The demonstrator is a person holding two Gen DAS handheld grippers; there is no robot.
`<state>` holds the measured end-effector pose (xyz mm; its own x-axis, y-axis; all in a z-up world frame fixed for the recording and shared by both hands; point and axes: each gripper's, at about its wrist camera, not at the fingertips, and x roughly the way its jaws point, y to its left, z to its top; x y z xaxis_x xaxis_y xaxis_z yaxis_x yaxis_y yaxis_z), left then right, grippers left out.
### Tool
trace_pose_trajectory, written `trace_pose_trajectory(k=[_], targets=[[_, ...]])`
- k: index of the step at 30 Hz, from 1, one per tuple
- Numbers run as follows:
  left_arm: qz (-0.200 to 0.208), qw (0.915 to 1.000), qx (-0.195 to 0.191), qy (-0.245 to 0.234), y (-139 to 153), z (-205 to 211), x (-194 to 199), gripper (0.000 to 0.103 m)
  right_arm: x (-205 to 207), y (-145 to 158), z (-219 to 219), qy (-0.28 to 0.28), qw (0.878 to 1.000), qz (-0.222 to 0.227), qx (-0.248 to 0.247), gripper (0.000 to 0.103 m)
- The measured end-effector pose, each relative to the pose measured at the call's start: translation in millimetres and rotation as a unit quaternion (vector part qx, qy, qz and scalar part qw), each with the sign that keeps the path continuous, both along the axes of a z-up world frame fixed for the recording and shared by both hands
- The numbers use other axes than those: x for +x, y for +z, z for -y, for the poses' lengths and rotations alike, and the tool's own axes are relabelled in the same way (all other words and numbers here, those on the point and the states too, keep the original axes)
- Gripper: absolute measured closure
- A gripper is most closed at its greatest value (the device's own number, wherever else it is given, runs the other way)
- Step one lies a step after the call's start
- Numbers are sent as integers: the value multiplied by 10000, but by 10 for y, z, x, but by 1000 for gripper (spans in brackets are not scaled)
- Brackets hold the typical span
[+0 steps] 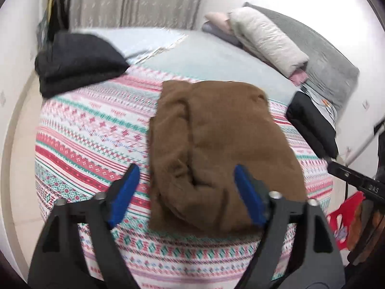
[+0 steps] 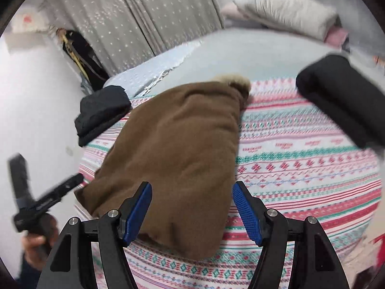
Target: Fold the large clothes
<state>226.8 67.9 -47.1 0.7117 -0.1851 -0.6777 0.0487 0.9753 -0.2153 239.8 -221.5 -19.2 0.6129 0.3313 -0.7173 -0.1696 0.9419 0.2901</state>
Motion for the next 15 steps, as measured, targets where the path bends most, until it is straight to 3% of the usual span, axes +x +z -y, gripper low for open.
trace_pose_trajectory(k=[5, 11, 15], targets=[[103, 9997, 86, -221, 59, 203, -201, 18, -313, 61, -214, 66, 9992, 350, -202, 33], [374, 9982, 424, 196, 158, 152, -389, 18, -657, 109, -438, -305, 9914, 926, -873, 31], [491, 9961, 604, 411, 210, 140, -537, 18, -917, 137, -571, -466, 9868, 1189, -995, 25]])
